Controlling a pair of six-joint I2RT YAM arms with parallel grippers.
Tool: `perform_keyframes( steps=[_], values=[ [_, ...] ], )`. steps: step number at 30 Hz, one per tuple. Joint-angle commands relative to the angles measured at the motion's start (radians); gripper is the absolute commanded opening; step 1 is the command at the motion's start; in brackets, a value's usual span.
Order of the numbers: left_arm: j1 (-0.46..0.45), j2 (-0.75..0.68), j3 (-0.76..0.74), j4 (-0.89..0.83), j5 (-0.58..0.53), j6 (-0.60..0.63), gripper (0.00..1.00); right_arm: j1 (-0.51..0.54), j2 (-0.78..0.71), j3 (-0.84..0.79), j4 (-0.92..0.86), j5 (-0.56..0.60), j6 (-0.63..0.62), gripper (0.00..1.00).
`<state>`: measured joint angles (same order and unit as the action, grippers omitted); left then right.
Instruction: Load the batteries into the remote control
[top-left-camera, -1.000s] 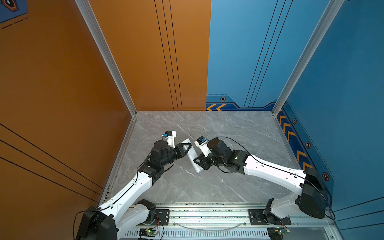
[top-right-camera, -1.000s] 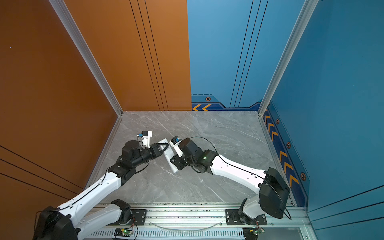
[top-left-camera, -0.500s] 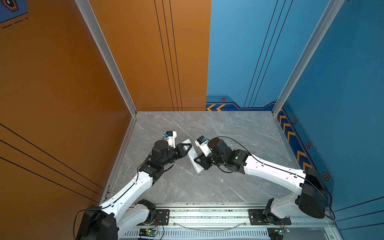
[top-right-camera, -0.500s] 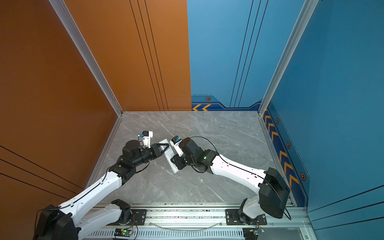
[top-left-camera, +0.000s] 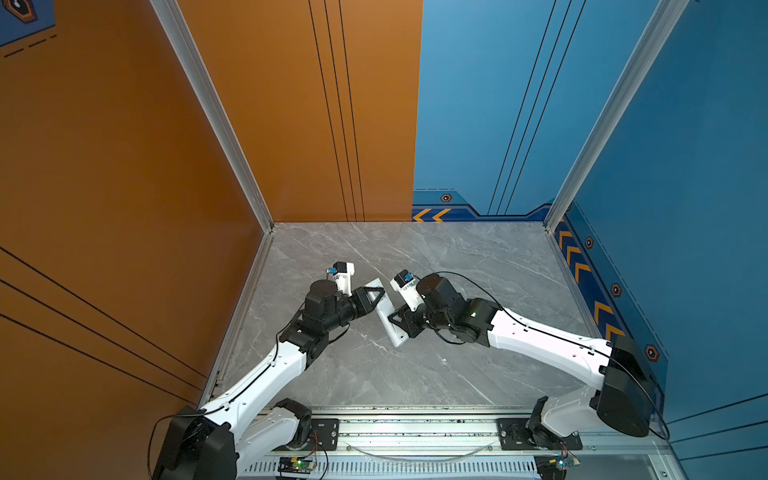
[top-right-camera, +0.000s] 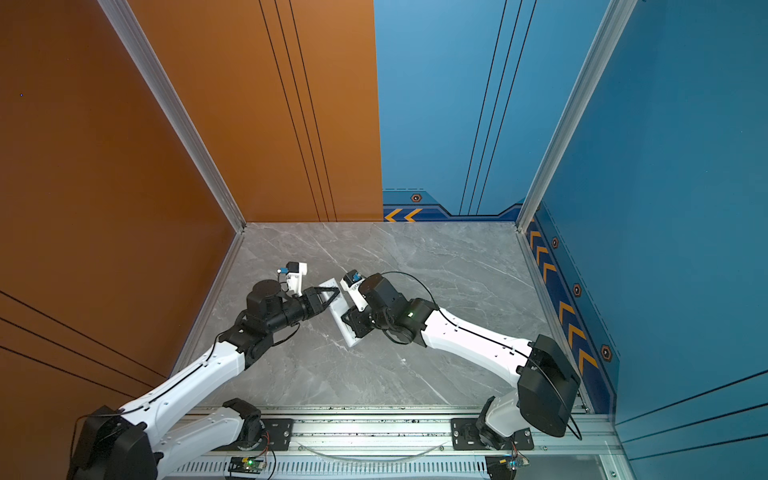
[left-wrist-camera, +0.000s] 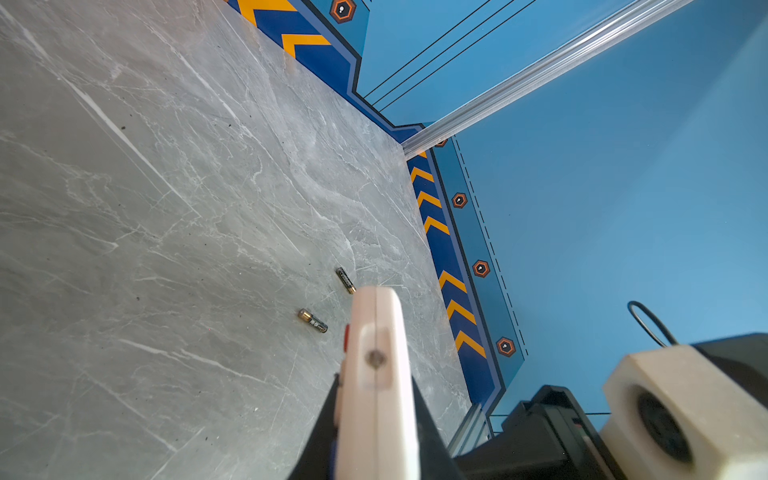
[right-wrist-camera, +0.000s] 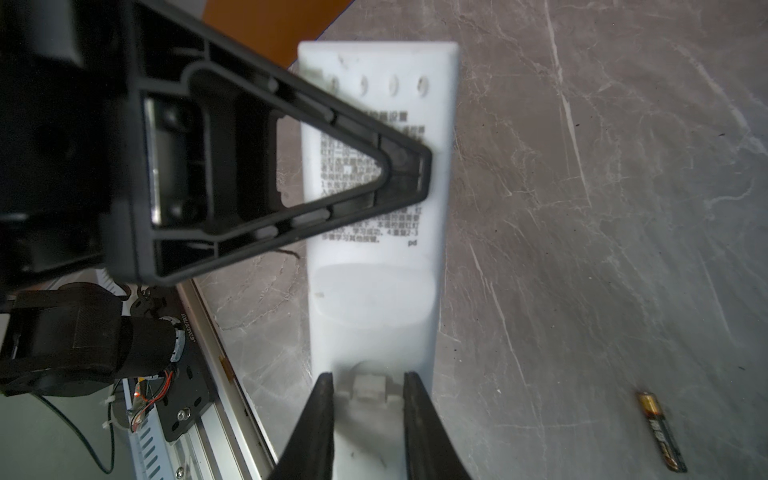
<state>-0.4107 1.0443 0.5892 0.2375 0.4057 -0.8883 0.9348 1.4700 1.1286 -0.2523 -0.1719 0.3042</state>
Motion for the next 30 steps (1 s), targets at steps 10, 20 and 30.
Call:
perform_keyframes(
  steps=[10, 20, 30],
  values=[
    [0.002, 0.016, 0.011, 0.036, 0.019, 0.011, 0.0, -0.008, -0.02, 0.008, 0.02, -0.015, 0.0, 0.23],
    [0.012, 0.048, -0.014, 0.033, 0.004, 0.041, 0.0, -0.017, -0.03, -0.014, 0.021, -0.003, 0.007, 0.23],
    [0.057, 0.034, -0.046, 0.026, -0.006, 0.055, 0.0, -0.037, -0.055, -0.054, 0.004, 0.027, 0.015, 0.23]
  ],
)
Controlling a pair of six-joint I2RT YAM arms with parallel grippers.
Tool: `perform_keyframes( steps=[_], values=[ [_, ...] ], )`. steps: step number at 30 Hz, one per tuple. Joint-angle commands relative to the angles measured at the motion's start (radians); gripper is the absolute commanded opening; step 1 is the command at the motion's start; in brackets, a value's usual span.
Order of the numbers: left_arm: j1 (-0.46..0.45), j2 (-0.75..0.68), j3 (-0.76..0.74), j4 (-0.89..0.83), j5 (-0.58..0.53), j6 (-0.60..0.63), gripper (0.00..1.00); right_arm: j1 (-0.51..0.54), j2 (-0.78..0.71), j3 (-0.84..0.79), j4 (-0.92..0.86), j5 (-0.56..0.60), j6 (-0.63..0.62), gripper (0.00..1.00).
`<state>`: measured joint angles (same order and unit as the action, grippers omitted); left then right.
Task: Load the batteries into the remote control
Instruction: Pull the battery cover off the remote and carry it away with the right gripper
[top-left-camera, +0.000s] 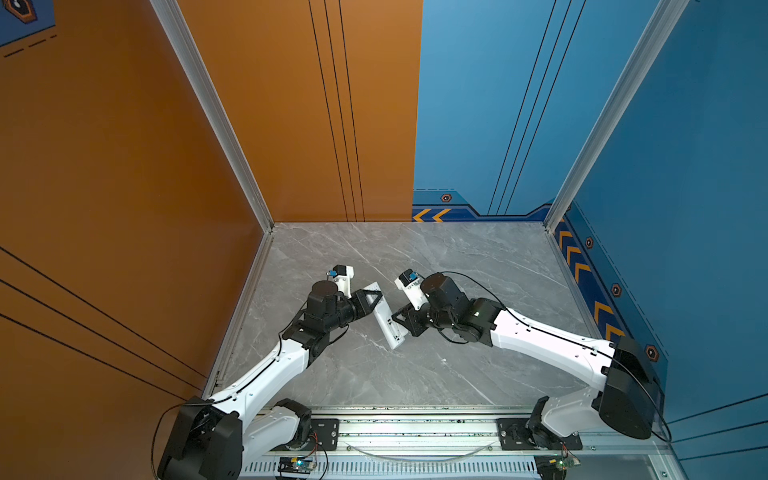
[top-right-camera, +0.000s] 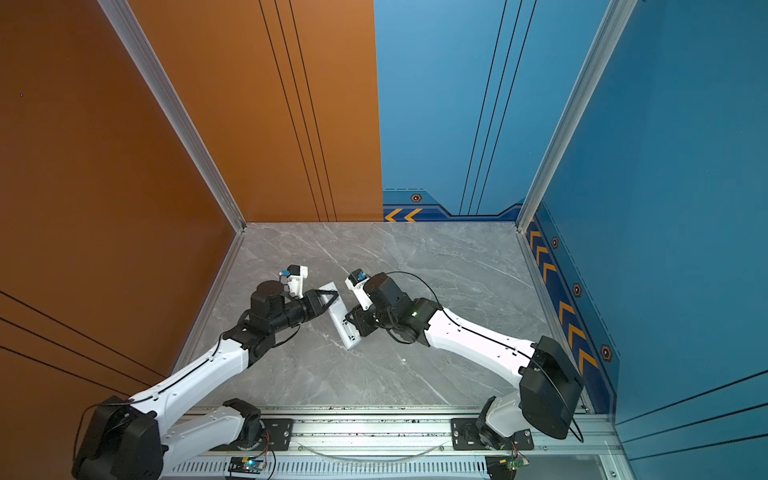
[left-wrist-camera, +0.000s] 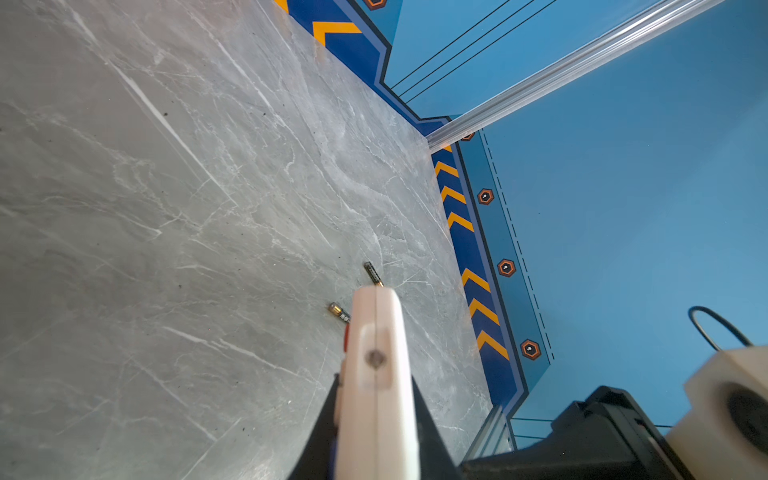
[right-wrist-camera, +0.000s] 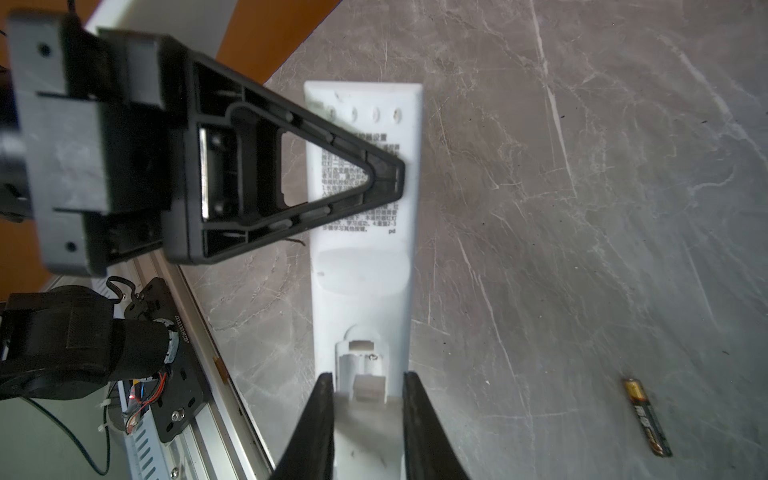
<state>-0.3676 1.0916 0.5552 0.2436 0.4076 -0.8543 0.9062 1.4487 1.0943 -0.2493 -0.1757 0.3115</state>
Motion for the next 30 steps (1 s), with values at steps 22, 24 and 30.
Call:
perform_keyframes(
  steps=[22, 24, 30],
  values=[
    [0.053, -0.132, -0.062, -0.025, 0.005, 0.014, 0.0, -0.058, -0.071, -0.185, -0.103, 0.104, 0.017, 0.22],
    [0.057, -0.142, -0.064, -0.034, 0.005, 0.014, 0.0, -0.058, -0.062, -0.192, -0.111, 0.117, 0.015, 0.22],
    [0.065, -0.172, -0.08, -0.053, 0.002, 0.012, 0.0, -0.061, -0.023, -0.208, -0.122, 0.144, 0.014, 0.21]
  ],
)
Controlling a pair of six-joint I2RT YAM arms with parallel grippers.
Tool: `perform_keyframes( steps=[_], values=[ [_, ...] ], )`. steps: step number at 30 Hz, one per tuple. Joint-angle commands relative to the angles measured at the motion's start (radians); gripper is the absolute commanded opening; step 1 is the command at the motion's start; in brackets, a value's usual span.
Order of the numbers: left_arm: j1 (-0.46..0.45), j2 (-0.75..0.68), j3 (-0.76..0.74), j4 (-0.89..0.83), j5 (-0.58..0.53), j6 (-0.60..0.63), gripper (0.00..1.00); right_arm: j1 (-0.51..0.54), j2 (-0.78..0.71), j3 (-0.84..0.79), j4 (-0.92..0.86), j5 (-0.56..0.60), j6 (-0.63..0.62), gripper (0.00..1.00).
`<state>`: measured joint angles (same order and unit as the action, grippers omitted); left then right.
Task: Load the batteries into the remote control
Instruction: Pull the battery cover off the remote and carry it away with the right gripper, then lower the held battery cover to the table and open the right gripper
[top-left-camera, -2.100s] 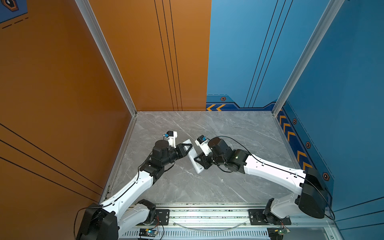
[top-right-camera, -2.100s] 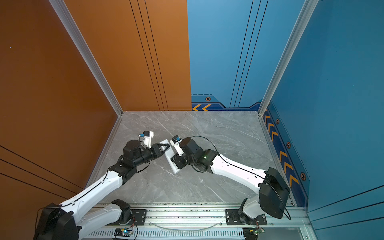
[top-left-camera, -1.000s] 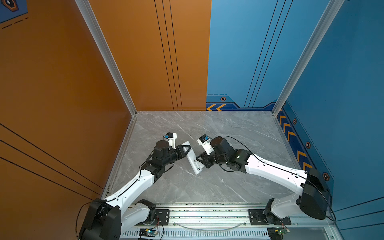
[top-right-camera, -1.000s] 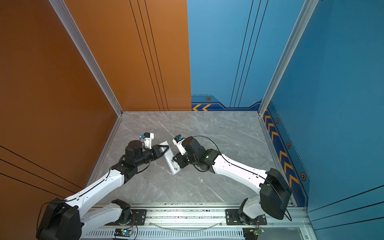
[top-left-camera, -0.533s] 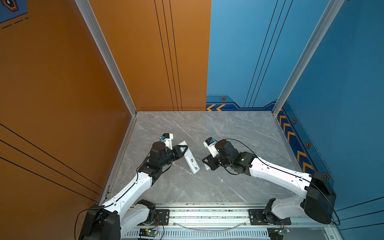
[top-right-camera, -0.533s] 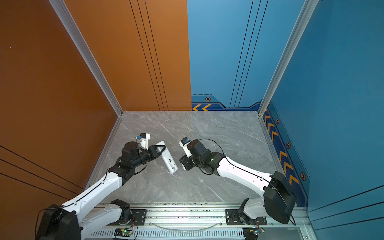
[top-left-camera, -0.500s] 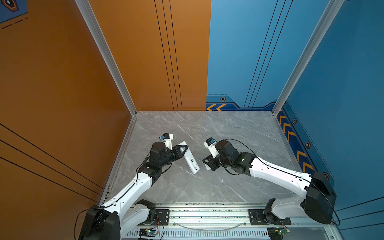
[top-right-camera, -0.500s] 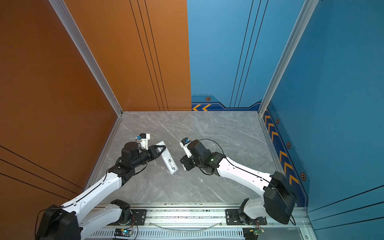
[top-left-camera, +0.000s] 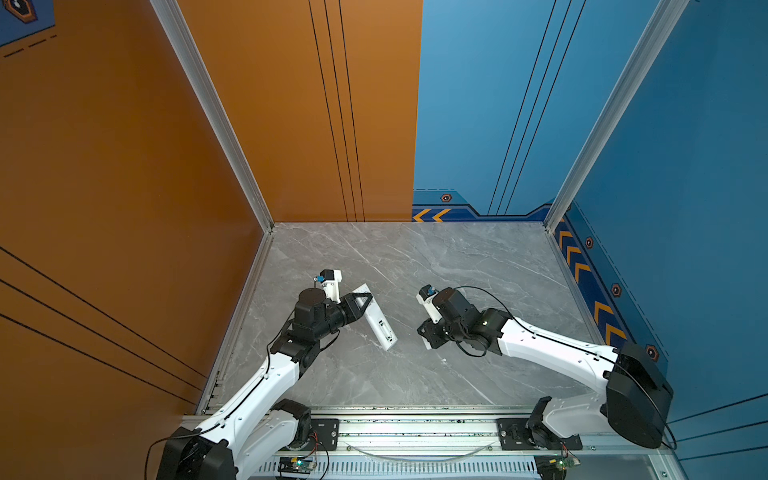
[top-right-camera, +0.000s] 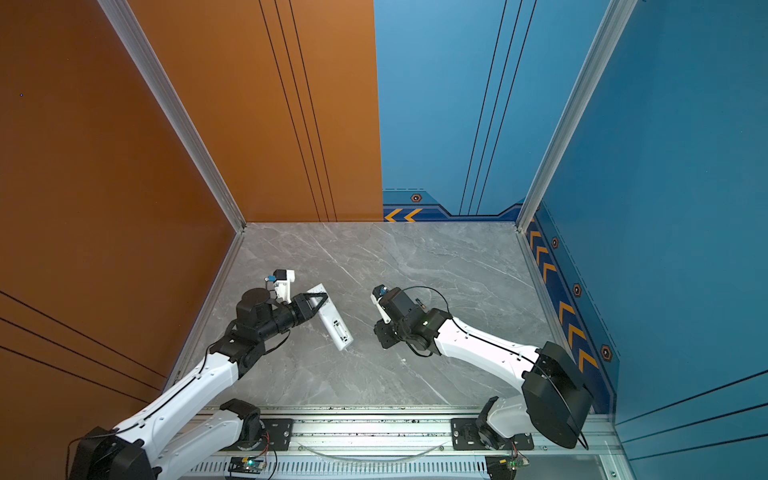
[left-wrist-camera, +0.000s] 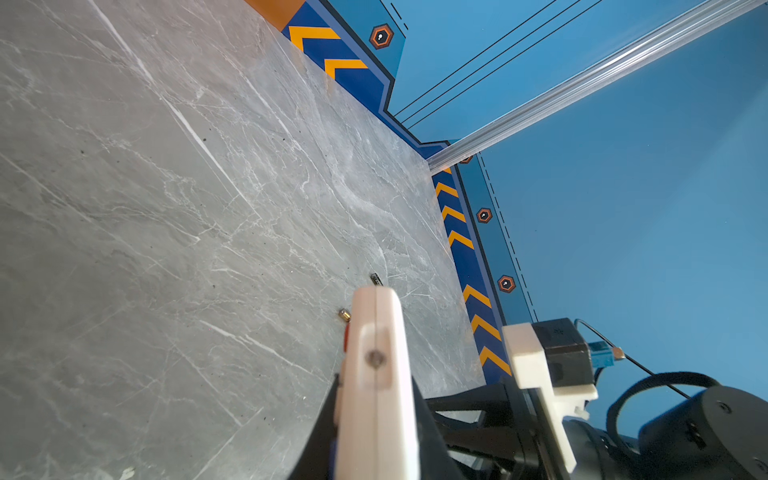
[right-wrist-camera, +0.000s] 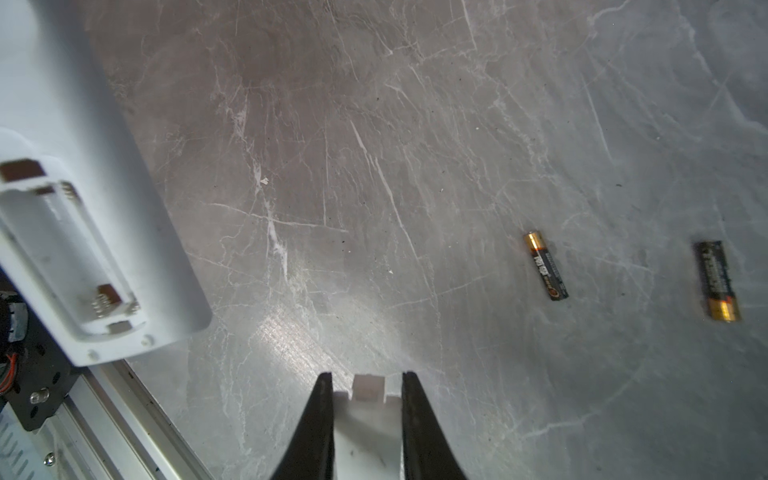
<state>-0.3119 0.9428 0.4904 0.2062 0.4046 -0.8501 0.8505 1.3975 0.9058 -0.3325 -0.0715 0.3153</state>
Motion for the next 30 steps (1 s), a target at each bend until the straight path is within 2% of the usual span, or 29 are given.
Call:
perform_keyframes(
  steps=[1, 30],
  values=[
    [0.012, -0.027, -0.02, -0.016, 0.004, 0.005, 0.0, -0.006, 0.036, -0.021, -0.039, 0.046, 0.011, 0.21],
    [0.06, -0.105, -0.093, -0.025, 0.04, -0.01, 0.0, -0.008, 0.226, -0.031, -0.016, 0.084, 0.026, 0.2]
  ],
)
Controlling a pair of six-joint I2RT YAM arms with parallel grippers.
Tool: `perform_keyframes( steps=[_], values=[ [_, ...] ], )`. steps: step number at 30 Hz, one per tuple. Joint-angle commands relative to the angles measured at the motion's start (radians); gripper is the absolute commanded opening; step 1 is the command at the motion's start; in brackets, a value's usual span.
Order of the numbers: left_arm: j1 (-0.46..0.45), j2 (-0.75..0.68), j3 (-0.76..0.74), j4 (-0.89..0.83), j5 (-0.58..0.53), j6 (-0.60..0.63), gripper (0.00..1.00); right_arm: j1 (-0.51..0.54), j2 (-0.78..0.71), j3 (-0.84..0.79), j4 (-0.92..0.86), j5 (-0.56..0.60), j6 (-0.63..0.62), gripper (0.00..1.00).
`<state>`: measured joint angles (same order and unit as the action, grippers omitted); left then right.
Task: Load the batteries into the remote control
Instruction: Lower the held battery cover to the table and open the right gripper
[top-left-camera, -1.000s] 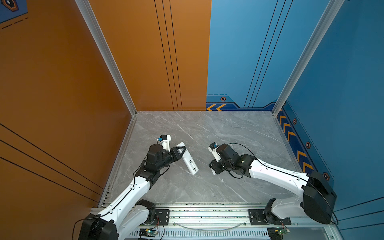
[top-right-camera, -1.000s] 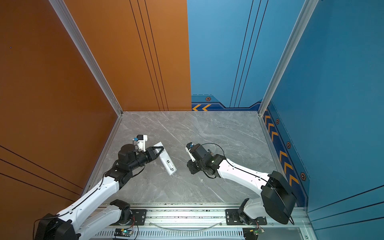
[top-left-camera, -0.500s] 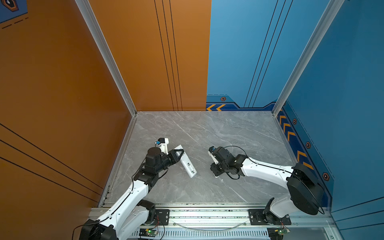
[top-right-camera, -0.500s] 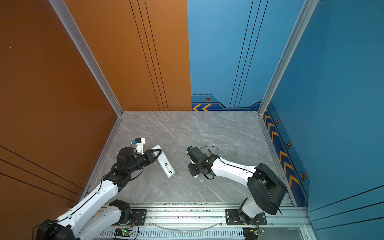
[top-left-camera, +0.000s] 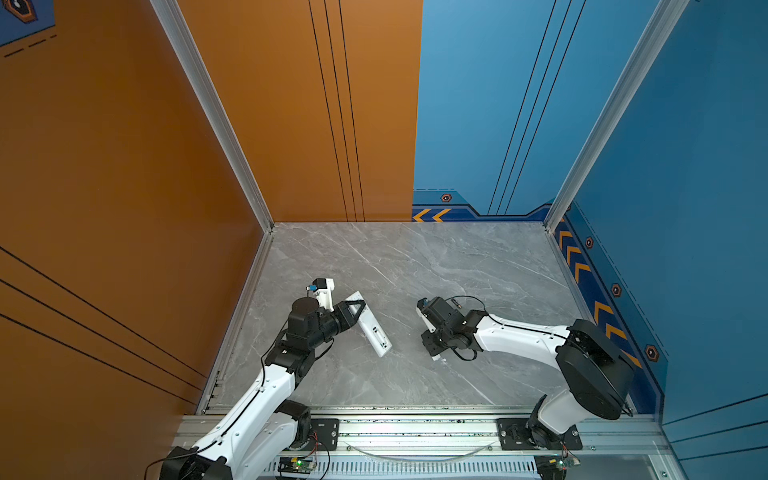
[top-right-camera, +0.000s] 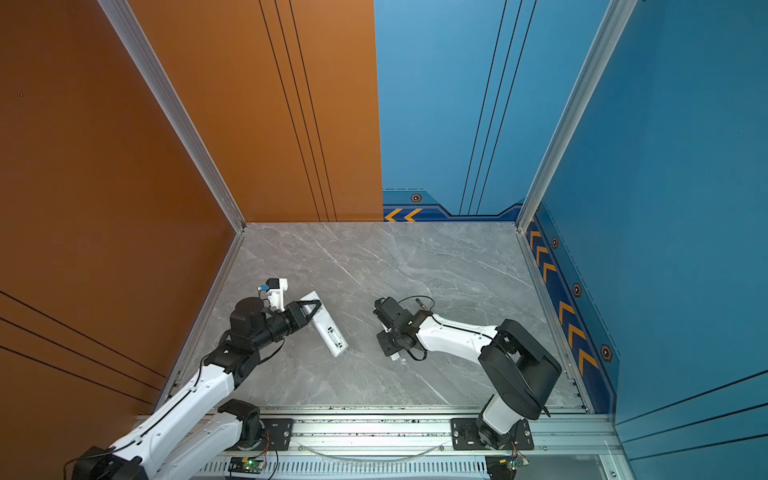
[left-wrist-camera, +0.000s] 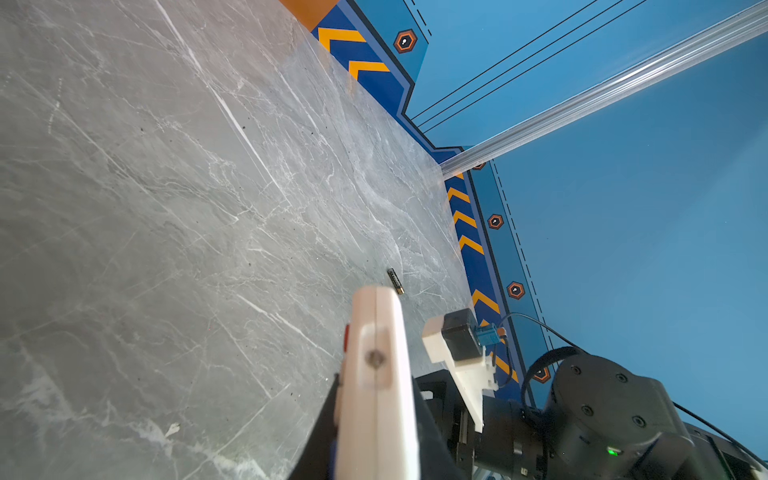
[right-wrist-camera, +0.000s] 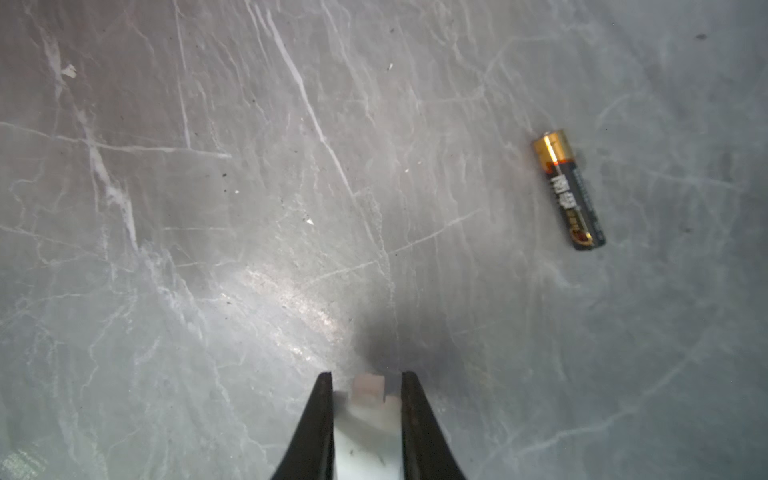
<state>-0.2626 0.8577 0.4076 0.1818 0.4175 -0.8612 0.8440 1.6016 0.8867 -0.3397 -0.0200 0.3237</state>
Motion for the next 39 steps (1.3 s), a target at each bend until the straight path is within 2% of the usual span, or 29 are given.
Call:
perform_keyframes(
  steps=[1, 27, 39],
  values=[
    [0.013, -0.022, -0.012, 0.0, 0.028, 0.001, 0.0, -0.002, 0.025, -0.012, -0.009, 0.032, 0.018, 0.2],
    [0.062, -0.046, -0.057, 0.071, 0.065, -0.028, 0.0, 0.0, 0.094, -0.028, 0.022, 0.037, 0.046, 0.22],
    [0.071, -0.079, -0.063, 0.063, 0.066, -0.037, 0.0, 0.012, 0.076, -0.032, 0.021, 0.058, 0.061, 0.32]
  ],
)
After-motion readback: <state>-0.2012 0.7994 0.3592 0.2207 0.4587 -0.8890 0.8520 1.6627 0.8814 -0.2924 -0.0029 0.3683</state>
